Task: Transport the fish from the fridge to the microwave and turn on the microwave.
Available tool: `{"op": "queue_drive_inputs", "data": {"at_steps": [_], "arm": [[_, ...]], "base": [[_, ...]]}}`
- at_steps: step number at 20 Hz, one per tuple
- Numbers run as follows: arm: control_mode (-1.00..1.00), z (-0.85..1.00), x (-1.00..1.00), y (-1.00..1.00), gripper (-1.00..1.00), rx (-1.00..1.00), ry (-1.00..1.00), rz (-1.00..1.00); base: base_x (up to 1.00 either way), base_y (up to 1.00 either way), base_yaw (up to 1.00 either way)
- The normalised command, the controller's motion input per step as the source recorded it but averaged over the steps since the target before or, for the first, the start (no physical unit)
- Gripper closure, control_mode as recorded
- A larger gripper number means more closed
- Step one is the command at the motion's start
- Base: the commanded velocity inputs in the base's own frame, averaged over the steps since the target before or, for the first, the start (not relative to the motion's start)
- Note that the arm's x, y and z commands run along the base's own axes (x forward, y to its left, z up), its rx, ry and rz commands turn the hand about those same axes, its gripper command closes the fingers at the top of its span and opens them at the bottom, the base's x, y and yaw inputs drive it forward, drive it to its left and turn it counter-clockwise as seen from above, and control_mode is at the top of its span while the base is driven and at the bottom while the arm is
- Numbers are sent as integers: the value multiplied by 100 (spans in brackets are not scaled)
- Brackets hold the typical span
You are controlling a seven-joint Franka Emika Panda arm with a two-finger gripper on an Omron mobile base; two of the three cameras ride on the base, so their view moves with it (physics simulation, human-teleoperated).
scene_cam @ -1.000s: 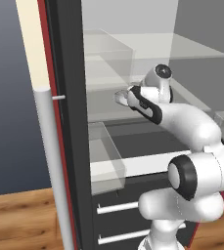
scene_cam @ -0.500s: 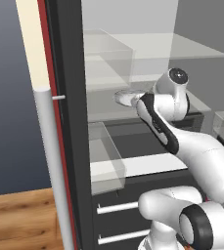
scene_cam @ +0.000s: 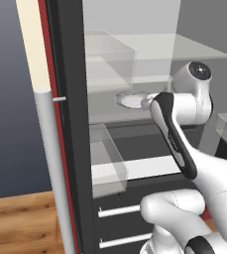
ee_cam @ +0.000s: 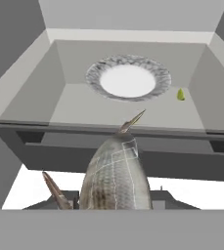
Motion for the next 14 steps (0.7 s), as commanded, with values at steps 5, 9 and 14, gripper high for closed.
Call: {"op": "queue_drive_inputs", "data": {"at_steps": [5, 9, 14], "arm": [[-100, 39, -73, -1, 100, 0, 0, 0], [-100, 31, -67, -2, 100, 0, -2, 0], [-100, 4, -64, -1, 100, 0, -10, 0]], "base": [[0, 0, 0], [0, 0, 0], [0, 0, 0]]}}
